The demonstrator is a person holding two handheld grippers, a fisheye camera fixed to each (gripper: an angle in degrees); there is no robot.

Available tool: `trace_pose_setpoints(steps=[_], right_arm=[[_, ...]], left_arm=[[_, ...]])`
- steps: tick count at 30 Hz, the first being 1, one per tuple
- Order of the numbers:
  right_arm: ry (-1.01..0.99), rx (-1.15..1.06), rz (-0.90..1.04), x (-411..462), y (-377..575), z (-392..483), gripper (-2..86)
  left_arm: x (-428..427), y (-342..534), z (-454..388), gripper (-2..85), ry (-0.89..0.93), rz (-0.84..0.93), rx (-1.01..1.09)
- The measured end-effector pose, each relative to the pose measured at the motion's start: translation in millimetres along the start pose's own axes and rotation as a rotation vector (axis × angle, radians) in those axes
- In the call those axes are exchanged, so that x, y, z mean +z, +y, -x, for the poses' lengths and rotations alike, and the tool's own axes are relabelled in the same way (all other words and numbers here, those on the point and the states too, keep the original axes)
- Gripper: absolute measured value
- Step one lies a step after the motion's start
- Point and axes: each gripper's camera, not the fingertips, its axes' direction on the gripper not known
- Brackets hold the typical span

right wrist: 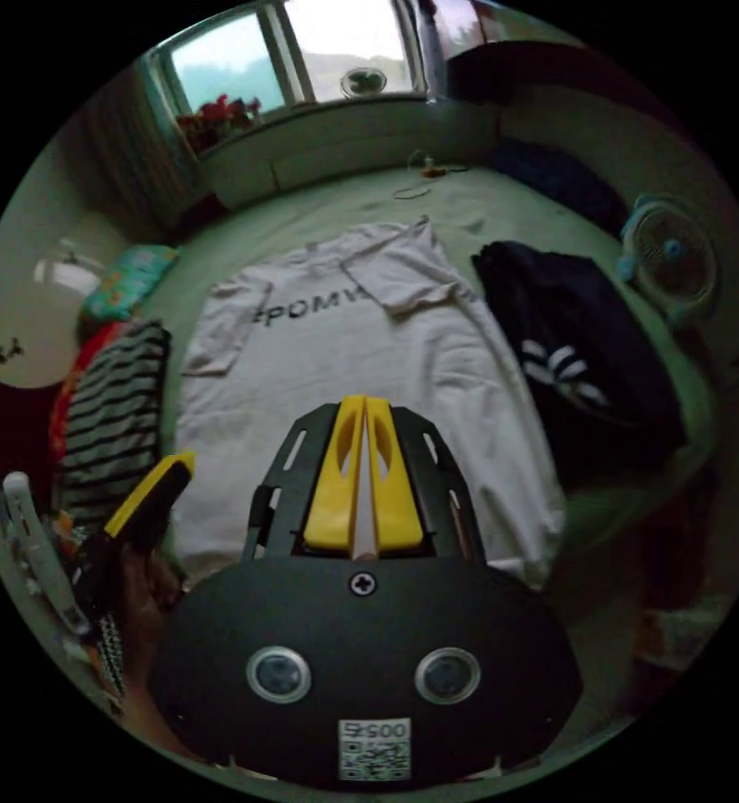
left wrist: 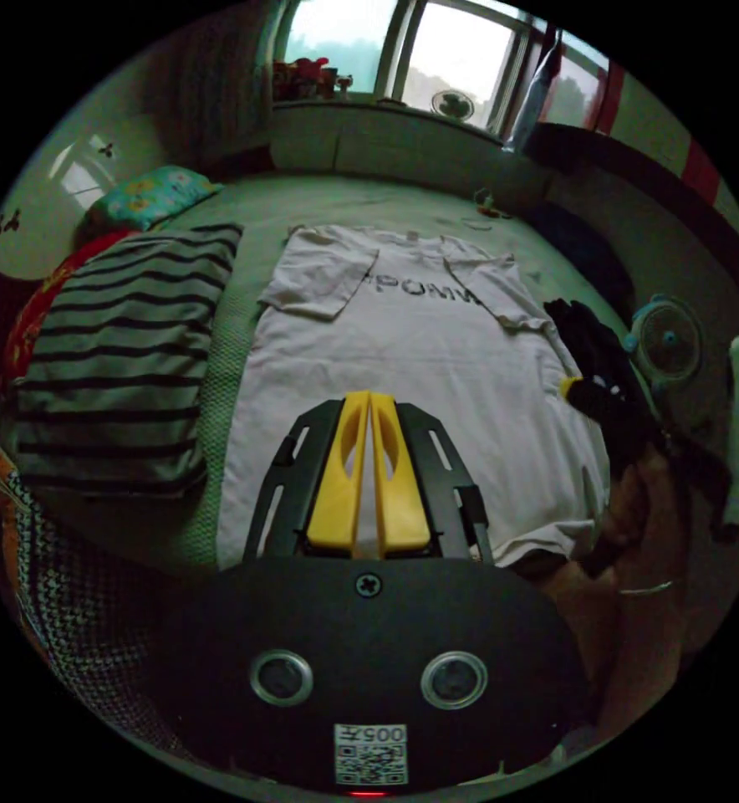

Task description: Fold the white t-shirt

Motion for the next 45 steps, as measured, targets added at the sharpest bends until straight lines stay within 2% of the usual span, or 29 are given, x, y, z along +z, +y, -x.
trace_pose_setpoints(steps=[2,4,9,14,21,24,31,45], right_arm=[[0.024,-0.041,-0.058,0.7,24.4,1.3,-1.1],[0.113,0.019,0.027,-0.3,39.4,0.7,-1.0],[0.175,-0.036,-0.061,-28.4,59.9,8.3,-1.0],[0.079,0.009,0.059,-26.1,70.1,6.9,-1.0],[0.26,-0.19,0.061,-27.1,90.0,51.1,-1.0],[0.251,-0.236,0.057,-27.6,95.6,61.0,-0.9],[0.149,-0.122,0.077,-28.5,93.7,53.9,-0.9],[0.136,-0.1,0.065,-17.6,93.6,66.0,-0.9]], left_arm=[[-10.5,13.0,1.5,0.5,0.02,-0.019,-0.006],[-18.0,24.8,0.5,0.4,0.004,-0.024,-0.014],[-26.5,54.5,-9.6,0.4,-0.01,0.035,-0.011],[-42.0,83.2,-22.3,0.5,0.011,0.015,0.003],[-65.2,120.5,-44.2,0.4,-0.011,-0.026,0.08],[-71.7,132.0,-41.3,0.5,-0.002,-0.032,0.042],[-76.1,148.7,-47.1,0.5,-0.047,0.01,0.069],[-87.2,160.2,-58.3,-0.3,-0.019,0.013,0.07]])
